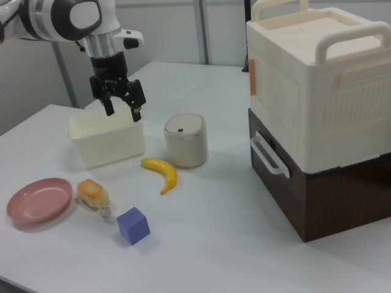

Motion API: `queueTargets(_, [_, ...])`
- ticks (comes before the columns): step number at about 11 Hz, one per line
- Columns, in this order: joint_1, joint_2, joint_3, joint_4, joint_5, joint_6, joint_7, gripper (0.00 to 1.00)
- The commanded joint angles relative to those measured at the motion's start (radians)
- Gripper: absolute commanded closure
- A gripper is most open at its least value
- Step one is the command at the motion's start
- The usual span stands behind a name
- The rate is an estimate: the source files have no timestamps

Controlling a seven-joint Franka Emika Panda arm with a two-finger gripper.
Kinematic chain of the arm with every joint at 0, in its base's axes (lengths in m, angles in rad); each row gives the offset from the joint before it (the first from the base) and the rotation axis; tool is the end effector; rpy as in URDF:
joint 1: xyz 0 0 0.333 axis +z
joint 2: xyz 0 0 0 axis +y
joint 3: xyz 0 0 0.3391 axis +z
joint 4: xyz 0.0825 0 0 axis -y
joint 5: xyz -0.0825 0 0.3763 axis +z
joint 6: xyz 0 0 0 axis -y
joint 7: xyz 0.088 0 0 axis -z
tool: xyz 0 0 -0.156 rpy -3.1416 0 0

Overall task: Open the trash can
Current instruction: 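Move the gripper down over the lid of the cream trash can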

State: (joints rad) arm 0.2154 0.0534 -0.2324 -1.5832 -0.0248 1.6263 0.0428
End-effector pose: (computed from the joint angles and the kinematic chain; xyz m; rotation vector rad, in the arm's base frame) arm 0.5674 -0.0103 0.5688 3.1031 -0.0901 -0.0130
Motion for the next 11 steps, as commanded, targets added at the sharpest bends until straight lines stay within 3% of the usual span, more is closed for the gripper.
queueTargets(1, [0.06,-0.023,-0.01,-0.063,-0.038,0.087,-0.001,0.36])
queueTargets(2, [0.068,-0.021,-0.01,-0.084,-0.062,0.134,0.012,0.66])
queueTargets(4, [0.094,0.015,-0.01,-0.098,-0.115,0.228,0.067,0.73])
queueTargets(6, [0.101,0.083,-0.01,-0.074,-0.153,0.394,0.266,0.97])
queueTargets(8, [0.101,0.172,-0.01,-0.028,-0.257,0.483,0.46,1.0])
queueTargets(11, [0.099,0.268,-0.011,0.061,-0.314,0.518,0.584,1.0])
